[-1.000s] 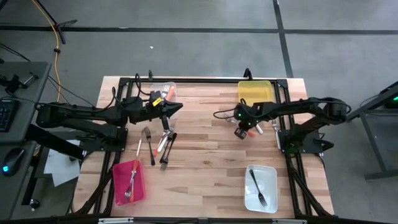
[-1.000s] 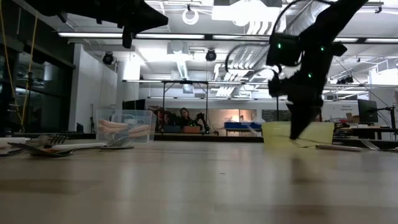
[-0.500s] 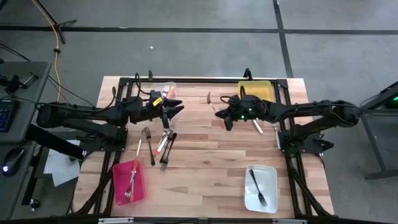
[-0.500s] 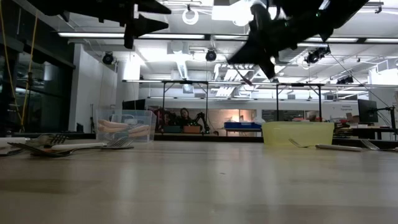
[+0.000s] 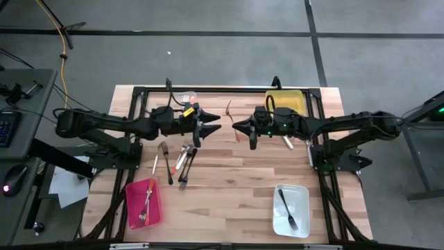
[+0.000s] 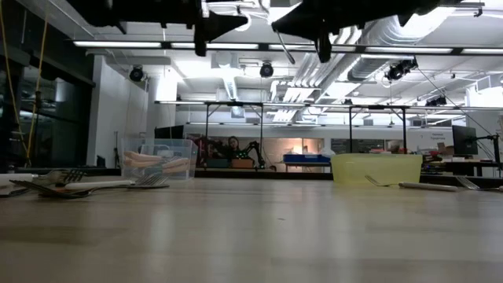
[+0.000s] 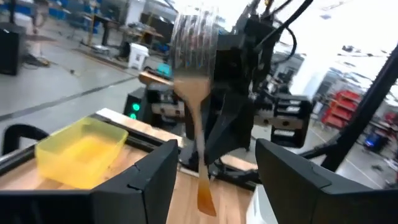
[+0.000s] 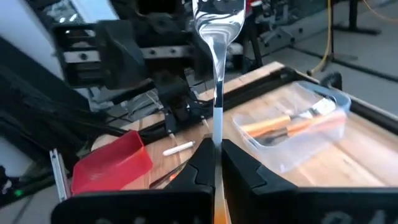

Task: Sort silverware by color (type)
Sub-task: Put the orange-white fork into the red bin

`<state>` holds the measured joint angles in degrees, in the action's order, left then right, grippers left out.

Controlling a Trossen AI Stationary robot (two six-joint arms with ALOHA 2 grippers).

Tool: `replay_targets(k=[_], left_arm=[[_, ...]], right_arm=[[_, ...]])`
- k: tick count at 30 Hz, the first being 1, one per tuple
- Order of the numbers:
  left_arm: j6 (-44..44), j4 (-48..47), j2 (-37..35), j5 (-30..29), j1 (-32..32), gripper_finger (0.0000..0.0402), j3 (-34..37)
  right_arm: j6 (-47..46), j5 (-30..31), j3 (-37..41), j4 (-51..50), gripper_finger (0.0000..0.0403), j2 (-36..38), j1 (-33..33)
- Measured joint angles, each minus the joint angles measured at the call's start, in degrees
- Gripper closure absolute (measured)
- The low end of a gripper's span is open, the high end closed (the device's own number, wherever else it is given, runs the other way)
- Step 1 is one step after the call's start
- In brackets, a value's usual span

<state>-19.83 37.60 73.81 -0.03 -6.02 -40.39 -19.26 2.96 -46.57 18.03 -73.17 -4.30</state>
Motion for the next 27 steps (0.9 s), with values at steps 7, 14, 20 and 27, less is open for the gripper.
replay_targets(k=[7, 14, 20, 27], left_arm=[[0.6, 0.0, 3.6, 1.5, 0.1, 0.0197, -3.8], [2.6, 0.1, 4.2, 1.4, 0.1, 0.0197, -6.1], [3.5, 2.4, 4.2, 1.3, 0.1, 0.0207, -6.2], [1.6, 3.4, 4.2, 1.3, 0.1, 0.0278, -6.2]], right_arm=[[4.6, -0.1, -2.2, -0.3, 0.0403, 0.0, 0.2], [7.7, -3.1, -2.5, 0.2, 0.0403, 0.0, 1.5], [7.7, -2.4, -2.5, 0.2, 0.0403, 0.0, 1.4], [7.8, -2.4, -2.5, 0.7, 0.0403, 0.0, 1.3]])
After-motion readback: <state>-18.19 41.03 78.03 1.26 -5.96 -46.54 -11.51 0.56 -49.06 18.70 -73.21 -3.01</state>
